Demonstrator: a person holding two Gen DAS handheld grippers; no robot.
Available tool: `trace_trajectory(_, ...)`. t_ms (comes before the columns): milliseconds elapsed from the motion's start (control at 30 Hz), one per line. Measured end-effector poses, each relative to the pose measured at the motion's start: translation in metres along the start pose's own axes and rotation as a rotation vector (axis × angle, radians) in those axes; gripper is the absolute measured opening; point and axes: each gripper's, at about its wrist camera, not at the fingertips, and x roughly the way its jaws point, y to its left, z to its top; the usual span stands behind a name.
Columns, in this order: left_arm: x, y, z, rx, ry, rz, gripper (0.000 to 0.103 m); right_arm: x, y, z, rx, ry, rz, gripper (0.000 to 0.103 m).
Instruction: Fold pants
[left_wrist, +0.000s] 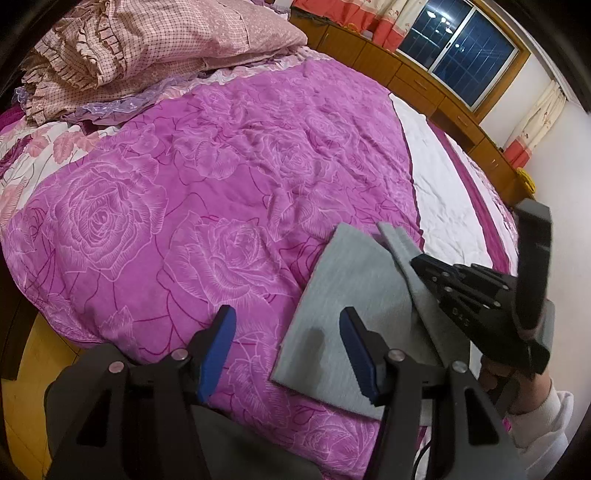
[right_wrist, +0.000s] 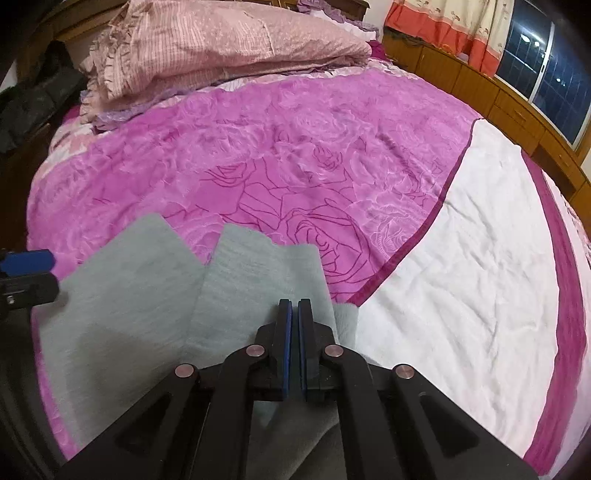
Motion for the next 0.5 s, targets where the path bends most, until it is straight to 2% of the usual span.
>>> trace_trajectory(100,0.001,0.000,0.000,0.000,0.000,0.001,0.062,0.007,0.000,0.002,-0.002,0.023,-0.002,0.000)
trace_trajectory(200,0.001,-0.001,0.000,0.002,0.001,0.000,0.062,0.004,0.008,0.007,-0.038,0.039,-0.041,0.000)
trace_trajectory(300,0.001,-0.001,0.000,0.001,0.000,0.002,0.062,-0.012,0.016,0.013,-0.043,0.016,-0.036,0.000)
trace_trajectory(333,0.001,-0.001,0.000,0.001,0.000,0.003,0.062,-0.020,0.020,0.015,-0.045,-0.003,-0.018,0.003)
trace_trajectory(367,0.001,-0.001,0.000,0.001,0.000,0.004,0.062,-0.029,0.026,0.018,-0.053,-0.029,0.003,0.013)
trace_trajectory(433,0.001,0.000,0.000,0.000,-0.001,0.000,0.062,-0.039,0.036,0.021,-0.075,-0.069,0.028,0.024)
trace_trajectory(500,0.001,0.000,0.000,-0.004,-0.003,-0.003,0.062,-0.042,0.050,0.022,-0.122,-0.101,0.036,0.025)
